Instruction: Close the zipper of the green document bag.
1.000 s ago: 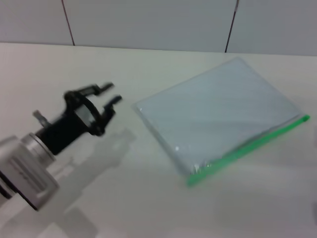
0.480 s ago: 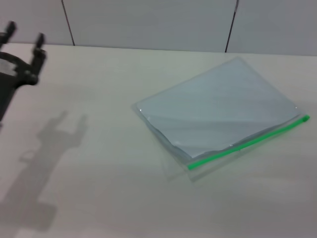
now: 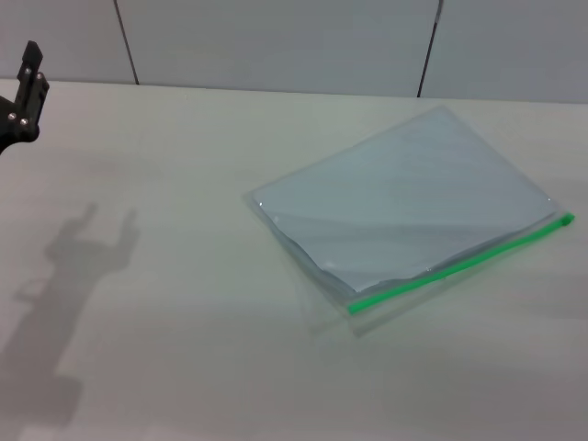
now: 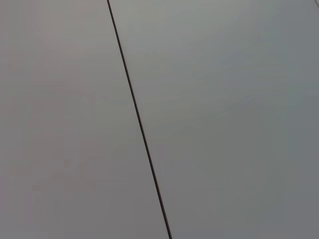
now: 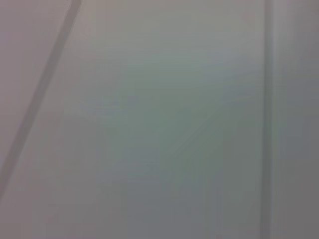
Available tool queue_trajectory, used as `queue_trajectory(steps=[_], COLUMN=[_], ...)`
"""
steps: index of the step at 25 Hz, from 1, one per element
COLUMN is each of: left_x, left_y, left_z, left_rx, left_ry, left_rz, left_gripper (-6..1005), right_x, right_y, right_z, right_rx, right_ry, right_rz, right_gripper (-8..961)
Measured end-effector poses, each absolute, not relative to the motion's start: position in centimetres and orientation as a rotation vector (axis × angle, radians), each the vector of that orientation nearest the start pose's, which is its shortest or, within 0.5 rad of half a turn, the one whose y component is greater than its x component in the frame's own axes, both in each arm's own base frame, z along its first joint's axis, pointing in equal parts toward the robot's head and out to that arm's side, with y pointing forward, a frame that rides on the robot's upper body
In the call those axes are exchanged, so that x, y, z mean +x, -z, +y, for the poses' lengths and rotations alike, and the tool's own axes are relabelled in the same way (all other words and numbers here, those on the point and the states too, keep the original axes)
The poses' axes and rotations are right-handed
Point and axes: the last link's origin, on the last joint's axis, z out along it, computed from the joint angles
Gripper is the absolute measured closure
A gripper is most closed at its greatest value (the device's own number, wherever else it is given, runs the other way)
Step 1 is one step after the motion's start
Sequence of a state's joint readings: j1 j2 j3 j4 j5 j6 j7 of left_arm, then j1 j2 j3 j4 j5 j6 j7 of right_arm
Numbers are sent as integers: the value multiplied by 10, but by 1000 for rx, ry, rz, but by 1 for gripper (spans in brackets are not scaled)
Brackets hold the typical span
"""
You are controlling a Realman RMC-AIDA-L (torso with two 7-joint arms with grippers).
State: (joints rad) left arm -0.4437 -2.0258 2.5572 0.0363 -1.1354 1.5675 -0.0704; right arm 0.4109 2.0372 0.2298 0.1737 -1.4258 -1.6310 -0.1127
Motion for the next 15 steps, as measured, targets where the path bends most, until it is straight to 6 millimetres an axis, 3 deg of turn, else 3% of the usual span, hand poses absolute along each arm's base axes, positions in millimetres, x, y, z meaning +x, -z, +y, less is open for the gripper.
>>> queue_trajectory(steps=[5, 15], left_x=[-320, -323], left_y=[-51, -54], left_z=[314, 312], left_rx=[-1470, -1458], left_ry=[776, 764], left_rz=[-125, -129], left_gripper=[428, 428], right_x=[350, 355], right_y=[-78, -79], right_z=[296, 294], right_rx=[-1150, -1145], right_ry=[-671, -671], right_rz=[222, 256], right_gripper=[52, 52])
